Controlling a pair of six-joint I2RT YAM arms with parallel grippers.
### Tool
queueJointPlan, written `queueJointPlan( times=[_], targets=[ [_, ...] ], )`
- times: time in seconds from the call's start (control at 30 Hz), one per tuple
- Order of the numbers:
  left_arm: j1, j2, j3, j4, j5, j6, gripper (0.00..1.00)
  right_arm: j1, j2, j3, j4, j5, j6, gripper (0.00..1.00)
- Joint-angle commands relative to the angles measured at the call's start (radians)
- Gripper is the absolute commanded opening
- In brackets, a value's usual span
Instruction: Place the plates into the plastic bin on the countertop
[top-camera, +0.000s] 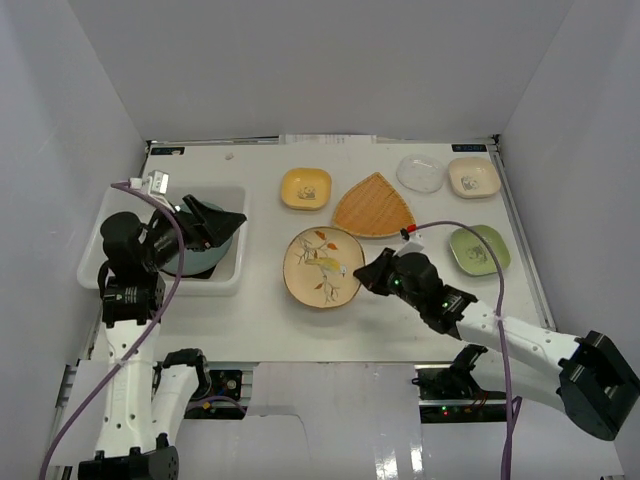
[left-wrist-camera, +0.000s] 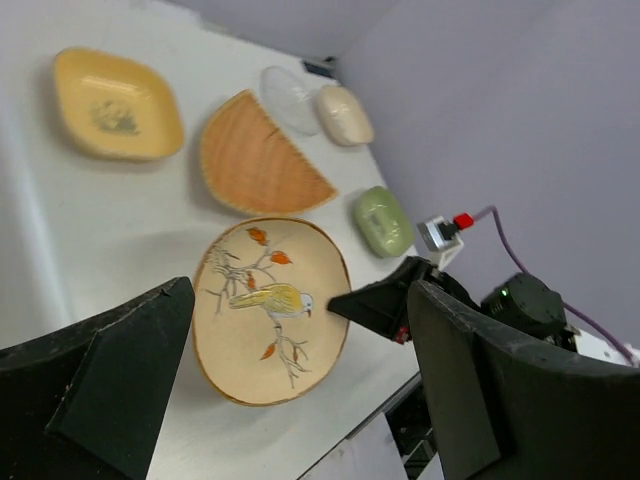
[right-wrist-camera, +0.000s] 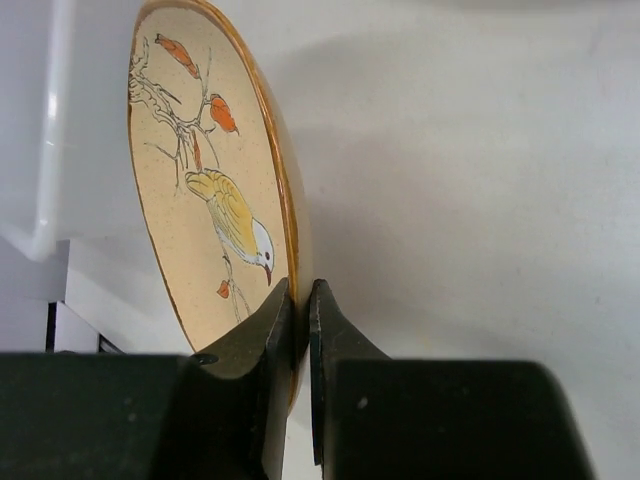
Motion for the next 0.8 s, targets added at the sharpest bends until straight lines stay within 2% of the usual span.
queueJointPlan(
  times=[0.0, 0.13, 0.27, 0.37, 0.4, 0.43, 0.53, 0.57, 0.67, 0.73, 0.77],
  targets=[
    [-0.031, -0.021, 0.127, 0.123, 0.15, -0.06, 0.98, 0.004, -0.025, 0.246, 0.063, 0.042, -0.102, 0.08],
    [-0.052, -0.008, 0.262, 0.105, 0.169, -0.043, 0.98, 0.047, 0.144, 0.444, 0.067, 0.027, -0.142, 0.08],
    [-0.063, 0.017, 0.39, 0.036, 0.109, 0.001, 0.98, 0.11, 0.367, 0.695, 0.081, -0.015, -0.172, 0.08],
    [-0.074, 0.046, 0.445, 0.027, 0.089, -0.011, 0.98, 0.152, 0.628, 1.026, 0.015, -0.013, -0.215, 0.08],
    [-0.077, 0.046, 0.445, 0.025, 0.083, -0.014, 0.98, 0.156, 0.676, 1.027, 0.0, -0.024, -0.217, 0.08],
    [-0.081, 0.049, 0.451, 0.025, 0.078, -0.016, 0.98, 0.159, 0.728, 1.15, -0.014, -0.042, -0.215, 0.08],
    [-0.089, 0.054, 0.434, 0.024, 0.065, -0.011, 0.98, 0.173, 0.92, 1.374, -0.077, -0.082, -0.203, 0.08],
    [-0.128, 0.054, 0.428, 0.022, 0.063, -0.007, 0.98, 0.177, 0.961, 1.419, -0.082, -0.105, -0.197, 0.08],
    [-0.156, 0.048, 0.407, -0.002, 0.025, 0.03, 0.98, 0.194, 1.142, 1.576, -0.106, -0.099, -0.18, 0.08],
    [-0.176, 0.045, 0.402, -0.03, -0.001, 0.064, 0.98, 0.205, 1.205, 1.657, -0.141, -0.084, -0.183, 0.08],
    [-0.181, 0.04, 0.398, -0.038, -0.012, 0.073, 0.98, 0.206, 1.268, 1.747, -0.16, -0.073, -0.186, 0.08]
  ],
)
